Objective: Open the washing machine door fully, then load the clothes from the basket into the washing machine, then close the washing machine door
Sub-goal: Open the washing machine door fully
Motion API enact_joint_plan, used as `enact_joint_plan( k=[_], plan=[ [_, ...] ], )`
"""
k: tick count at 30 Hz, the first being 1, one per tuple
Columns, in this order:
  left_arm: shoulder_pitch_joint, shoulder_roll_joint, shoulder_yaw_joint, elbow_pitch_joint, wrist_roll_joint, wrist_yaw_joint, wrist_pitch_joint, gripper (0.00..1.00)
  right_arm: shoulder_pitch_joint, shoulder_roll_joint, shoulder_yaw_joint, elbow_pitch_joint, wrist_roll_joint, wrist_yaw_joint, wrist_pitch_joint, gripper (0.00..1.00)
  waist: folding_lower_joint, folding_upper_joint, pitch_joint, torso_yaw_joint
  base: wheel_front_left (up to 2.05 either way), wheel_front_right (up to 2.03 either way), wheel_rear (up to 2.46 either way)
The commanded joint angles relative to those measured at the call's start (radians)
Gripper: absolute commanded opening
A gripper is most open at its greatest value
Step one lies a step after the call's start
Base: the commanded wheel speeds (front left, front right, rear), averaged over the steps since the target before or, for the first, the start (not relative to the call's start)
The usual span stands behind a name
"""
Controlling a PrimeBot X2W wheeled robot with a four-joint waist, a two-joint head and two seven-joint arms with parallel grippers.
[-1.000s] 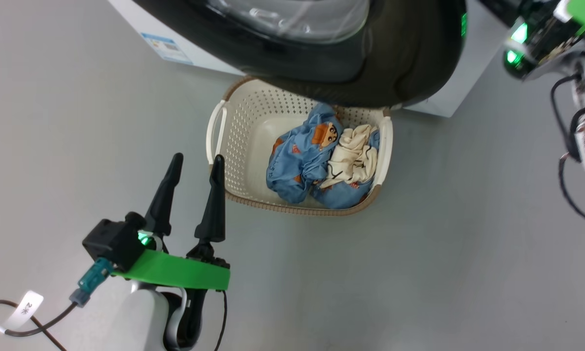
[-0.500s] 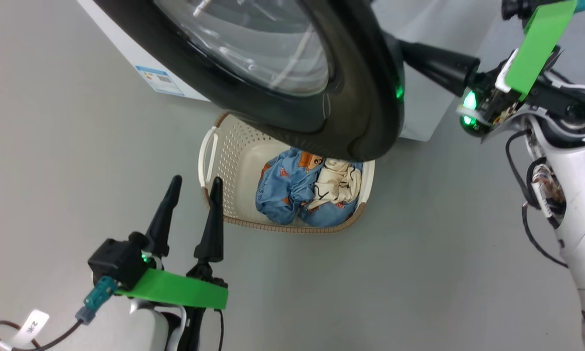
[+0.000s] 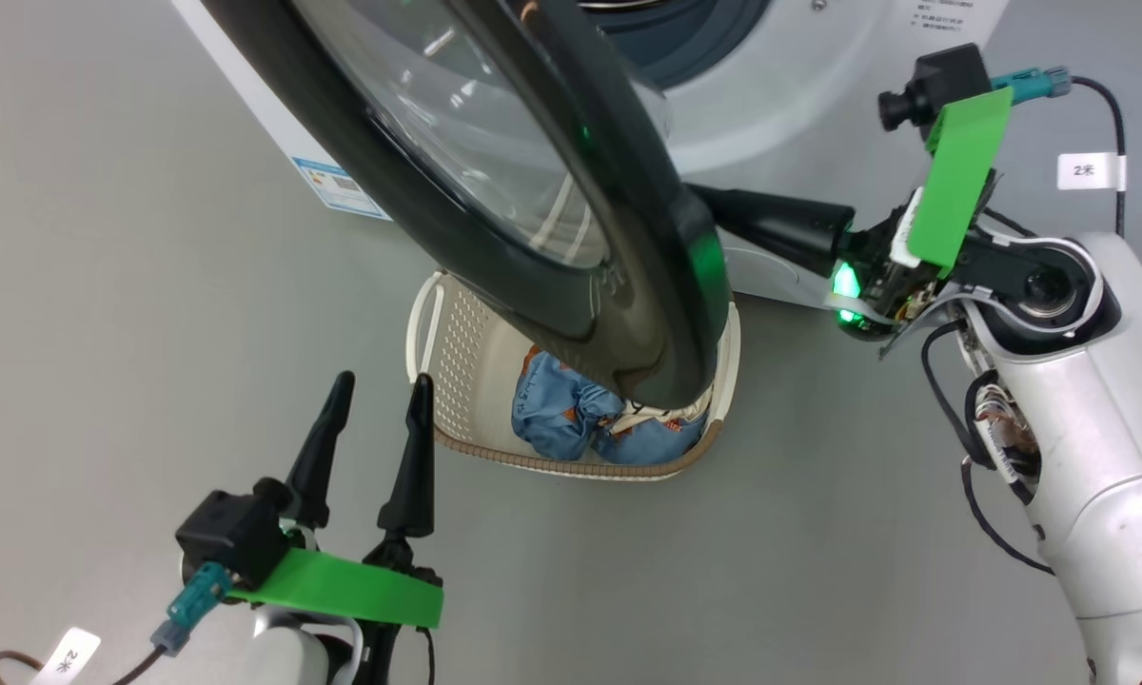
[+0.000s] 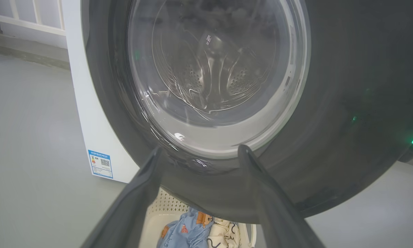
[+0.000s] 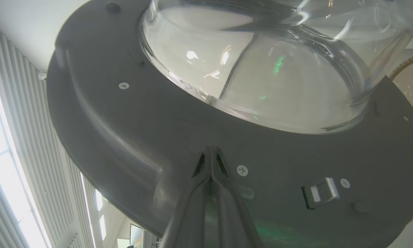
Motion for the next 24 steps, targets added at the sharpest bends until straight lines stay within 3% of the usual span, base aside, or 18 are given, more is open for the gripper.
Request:
enact_joint_plan(
  k=[1,24],
  plan=[
    [0.011,0.014,0.035,-0.019,0.01,0.001,-0.006,1.0,0.025,0.034,0.026,-0.039,-0.002,0.008,0.017,0.0,0.0001,0.0,-0.008,0.008,0.0,0.0,0.0],
    [0.057,0.014,0.045,-0.008,0.015,0.001,-0.006,1.0,0.14,0.099,0.121,-0.109,0.018,0.008,0.065,0.0,0.0001,0.0,-0.078,0.037,0.0,0.0,0.0]
  ],
)
